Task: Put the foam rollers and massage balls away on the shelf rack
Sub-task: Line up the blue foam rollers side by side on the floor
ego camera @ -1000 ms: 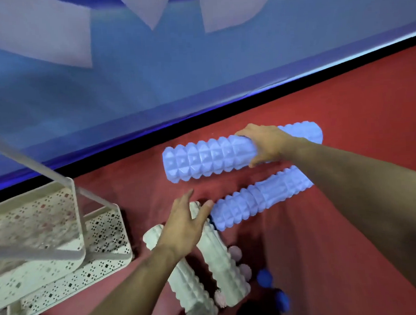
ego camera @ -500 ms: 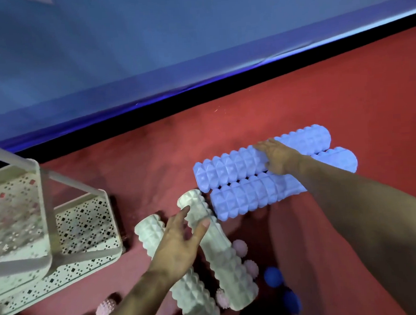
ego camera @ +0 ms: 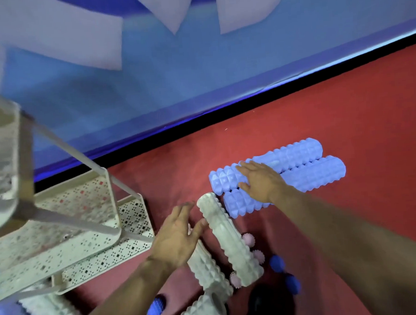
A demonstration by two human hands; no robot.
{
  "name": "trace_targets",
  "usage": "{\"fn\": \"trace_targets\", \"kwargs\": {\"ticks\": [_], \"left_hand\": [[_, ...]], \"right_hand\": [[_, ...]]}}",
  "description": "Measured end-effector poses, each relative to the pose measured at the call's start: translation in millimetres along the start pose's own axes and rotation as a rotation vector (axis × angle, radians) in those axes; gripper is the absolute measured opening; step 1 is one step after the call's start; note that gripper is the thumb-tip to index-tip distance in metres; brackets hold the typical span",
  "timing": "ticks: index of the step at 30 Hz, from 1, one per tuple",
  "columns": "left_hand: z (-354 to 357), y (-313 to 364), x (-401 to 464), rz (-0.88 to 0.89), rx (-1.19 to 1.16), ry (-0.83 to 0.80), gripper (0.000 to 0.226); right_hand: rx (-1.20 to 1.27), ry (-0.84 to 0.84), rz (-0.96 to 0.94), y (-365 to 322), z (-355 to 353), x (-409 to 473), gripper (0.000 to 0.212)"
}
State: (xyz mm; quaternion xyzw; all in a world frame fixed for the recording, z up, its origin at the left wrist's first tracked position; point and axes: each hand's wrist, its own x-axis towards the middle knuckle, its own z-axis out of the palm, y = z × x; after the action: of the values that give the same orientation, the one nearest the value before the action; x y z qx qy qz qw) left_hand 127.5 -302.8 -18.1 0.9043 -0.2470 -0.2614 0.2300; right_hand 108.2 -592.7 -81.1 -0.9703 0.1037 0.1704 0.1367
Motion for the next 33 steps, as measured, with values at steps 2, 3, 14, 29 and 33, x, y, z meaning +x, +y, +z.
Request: {"fn": "trace_targets", "kwargs": {"ticks": [2,3,14,29,33], "left_hand": [[-16.6,-1.1,-25.4,0.028,0.076,-0.004,0.065],[-24.9,-2.7,-40.0,0.037,0.111,-0.002,0.067],[-116.5,-43.8,-219.2,0.027,0.256,0.157,0.093],[-122.0,-158.6,-381.4,-0.311,-0.094,0.357,0.064],[-109.4,-200.1,-392.3,-0.554,-0.386,0.414,0.068]], "right_hand": [[0.002,0.024,-0.055,-27.9,-17.7,-26.4,0.06],[-0.007,0.04,-0.08,-41.6,-24.9,-40.1,0.06],[0.004,0.073,-0.237,-201.8,-70.7,-187.5,0.064],[-0.018,0.059,-0.381,-376.5,-37.4,-284.4,0.064],[-0.051,0.019,-0.41,-400.5,-14.2,-280.0,0.065]]}}
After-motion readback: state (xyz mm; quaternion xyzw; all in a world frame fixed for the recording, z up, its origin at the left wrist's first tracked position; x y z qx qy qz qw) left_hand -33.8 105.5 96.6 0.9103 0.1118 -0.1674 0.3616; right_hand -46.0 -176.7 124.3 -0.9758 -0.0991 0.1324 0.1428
